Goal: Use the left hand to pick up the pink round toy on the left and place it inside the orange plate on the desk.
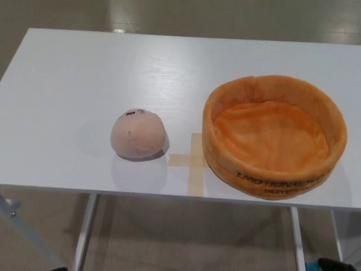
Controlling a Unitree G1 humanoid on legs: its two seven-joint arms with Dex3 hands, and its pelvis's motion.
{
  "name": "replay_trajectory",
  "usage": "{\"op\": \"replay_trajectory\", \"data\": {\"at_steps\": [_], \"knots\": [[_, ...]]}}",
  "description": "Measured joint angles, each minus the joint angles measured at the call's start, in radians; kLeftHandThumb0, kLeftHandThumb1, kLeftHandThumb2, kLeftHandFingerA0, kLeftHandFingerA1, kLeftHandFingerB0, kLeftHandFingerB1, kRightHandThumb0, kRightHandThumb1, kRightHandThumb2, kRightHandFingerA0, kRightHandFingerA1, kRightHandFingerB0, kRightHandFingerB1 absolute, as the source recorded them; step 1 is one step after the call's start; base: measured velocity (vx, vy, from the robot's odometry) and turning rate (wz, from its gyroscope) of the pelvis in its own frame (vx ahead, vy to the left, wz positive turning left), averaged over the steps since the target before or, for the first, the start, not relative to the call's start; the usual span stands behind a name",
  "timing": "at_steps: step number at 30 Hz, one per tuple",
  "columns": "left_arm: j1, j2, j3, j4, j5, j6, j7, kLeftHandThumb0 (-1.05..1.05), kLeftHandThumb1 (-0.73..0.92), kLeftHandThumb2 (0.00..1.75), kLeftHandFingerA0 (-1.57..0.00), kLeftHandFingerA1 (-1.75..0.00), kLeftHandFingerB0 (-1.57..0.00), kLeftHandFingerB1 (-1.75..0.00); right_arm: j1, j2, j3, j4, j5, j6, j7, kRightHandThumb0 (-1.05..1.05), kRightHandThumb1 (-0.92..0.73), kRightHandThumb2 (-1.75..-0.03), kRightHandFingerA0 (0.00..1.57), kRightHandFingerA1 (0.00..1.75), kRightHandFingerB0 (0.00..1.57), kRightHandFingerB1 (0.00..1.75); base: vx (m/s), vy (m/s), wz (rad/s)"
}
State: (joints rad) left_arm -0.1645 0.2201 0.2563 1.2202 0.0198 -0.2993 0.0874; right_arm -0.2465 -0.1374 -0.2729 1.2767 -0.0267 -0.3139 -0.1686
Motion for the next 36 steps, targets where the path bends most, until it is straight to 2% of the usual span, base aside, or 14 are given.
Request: {"op": "replay_trajectory", "data": {"at_steps": [1, 4, 5, 6, 8, 10, 11, 12, 13, 14, 23, 24, 25, 36], "knots": [[-0.001, 0.000, 0.002, 0.006, 0.000, -0.011, 0.004, -0.26, 0.59, 0.57, -0.54, -0.45, -0.51, -0.40, -0.001, 0.000, -0.003, 0.007, 0.001, -0.010, -0.004, -0.31, -0.34, -1.07, 0.31, 1.27, 0.09, 1.01, 0.00, 0.000, 0.00], [-0.001, 0.000, 0.007, 0.020, -0.001, -0.038, 0.012, -0.26, 0.59, 0.57, -0.55, -0.45, -0.49, -0.39, -0.001, 0.001, -0.008, 0.017, 0.001, -0.035, -0.016, -0.33, -0.34, -1.07, 0.31, 1.25, 0.10, 1.01, 0.00, 0.000, 0.00], [-0.002, 0.000, 0.007, 0.022, -0.001, -0.043, 0.014, -0.30, 0.58, 0.58, -0.52, -0.43, -0.47, -0.38, -0.001, 0.001, -0.009, 0.019, 0.002, -0.039, -0.018, -0.31, -0.35, -1.05, 0.45, 0.82, 0.23, 0.69, 0.00, 0.000, 0.00], [-0.002, 0.000, 0.008, 0.026, -0.001, -0.051, 0.017, -0.30, 0.58, 0.58, -0.52, -0.43, -0.47, -0.38, -0.001, 0.001, -0.009, 0.021, 0.001, -0.045, -0.023, -0.31, -0.35, -1.05, 0.45, 0.82, 0.23, 0.69, 0.00, 0.000, 0.00], [-0.002, 0.000, 0.006, 0.032, -0.001, -0.060, 0.019, -0.41, 0.49, 0.67, -0.33, -0.44, -0.34, -0.40, -0.001, 0.001, -0.009, 0.024, 0.001, -0.053, -0.026, -0.31, -0.35, -1.05, 0.30, 1.25, 0.08, 1.01, 0.00, 0.000, 0.00], [-0.001, 0.002, 0.002, 0.035, -0.001, -0.068, 0.011, -0.41, 0.49, 0.67, -0.33, -0.44, -0.34, -0.40, -0.001, 0.001, -0.011, 0.027, 0.002, -0.059, -0.027, -0.31, -0.35, -1.05, 0.30, 1.25, 0.08, 1.01, 0.00, 0.000, 0.00], [-0.001, 0.002, 0.001, 0.035, -0.001, -0.070, 0.009, -0.42, 0.43, 0.64, -0.21, -0.41, -0.24, -0.37, -0.001, 0.001, -0.012, 0.028, 0.003, -0.061, -0.027, -0.30, -0.33, -1.04, 0.51, 0.86, 0.24, 0.69, 0.00, 0.000, 0.00], [0.000, 0.003, -0.003, 0.036, -0.001, -0.077, -0.004, -0.42, 0.43, 0.64, -0.21, -0.41, -0.24, -0.37, -0.001, 0.001, -0.013, 0.029, 0.004, -0.065, -0.028, -0.30, -0.33, -1.04, 0.51, 0.86, 0.24, 0.69, 0.00, 0.000, 0.00], [0.001, 0.004, -0.005, 0.035, -0.001, -0.079, -0.011, -0.44, 0.41, 0.62, -0.13, -0.37, -0.17, -0.34, -0.001, 0.001, -0.012, 0.029, 0.004, -0.066, -0.029, -0.33, -0.33, -1.09, 0.34, 1.29, 0.10, 1.01, 0.00, 0.000, 0.00], [0.001, 0.005, -0.009, 0.035, -0.001, -0.084, -0.026, -0.39, 0.45, 0.55, -0.10, -0.25, -0.16, -0.28, -0.001, 0.001, -0.012, 0.030, 0.004, -0.069, -0.031, -0.35, -0.32, -1.06, 0.34, 1.30, 0.09, 1.00, 0.00, 0.000, 0.00], [0.046, 0.072, -0.110, -0.003, 0.011, -0.132, -0.190, -0.40, 0.40, 0.61, -0.04, -0.16, -0.12, -0.30, -0.003, 0.000, -0.011, 0.030, 0.002, -0.073, -0.035, -0.35, -0.33, -1.05, 0.33, 1.30, 0.10, 1.03, 0.00, 0.000, 0.00], [0.054, 0.079, -0.117, -0.013, 0.011, -0.137, -0.205, -0.40, 0.43, 0.53, -0.01, -0.24, -0.12, -0.28, -0.003, -0.001, -0.011, 0.030, 0.002, -0.073, -0.035, -0.31, -0.32, -1.03, 0.51, 0.87, 0.25, 0.70, 0.00, 0.000, 0.00], [0.062, 0.085, -0.124, -0.027, 0.010, -0.141, -0.221, -0.41, 0.41, 0.63, -0.04, -0.19, -0.10, -0.28, -0.003, -0.002, -0.011, 0.030, 0.002, -0.073, -0.035, -0.26, -0.32, -1.05, 0.32, 1.25, 0.12, 1.00, 0.00, 0.000, 0.00], [0.205, 0.165, -0.244, -0.374, -0.001, -0.183, -0.394, -0.60, 0.40, 0.69, -0.06, -0.28, -0.13, -0.37, -0.006, -0.002, -0.010, 0.029, 0.000, -0.073, -0.035, -0.26, -0.31, -1.06, 0.32, 1.22, 0.12, 0.99, 0.00, 0.000, 0.00]]}}
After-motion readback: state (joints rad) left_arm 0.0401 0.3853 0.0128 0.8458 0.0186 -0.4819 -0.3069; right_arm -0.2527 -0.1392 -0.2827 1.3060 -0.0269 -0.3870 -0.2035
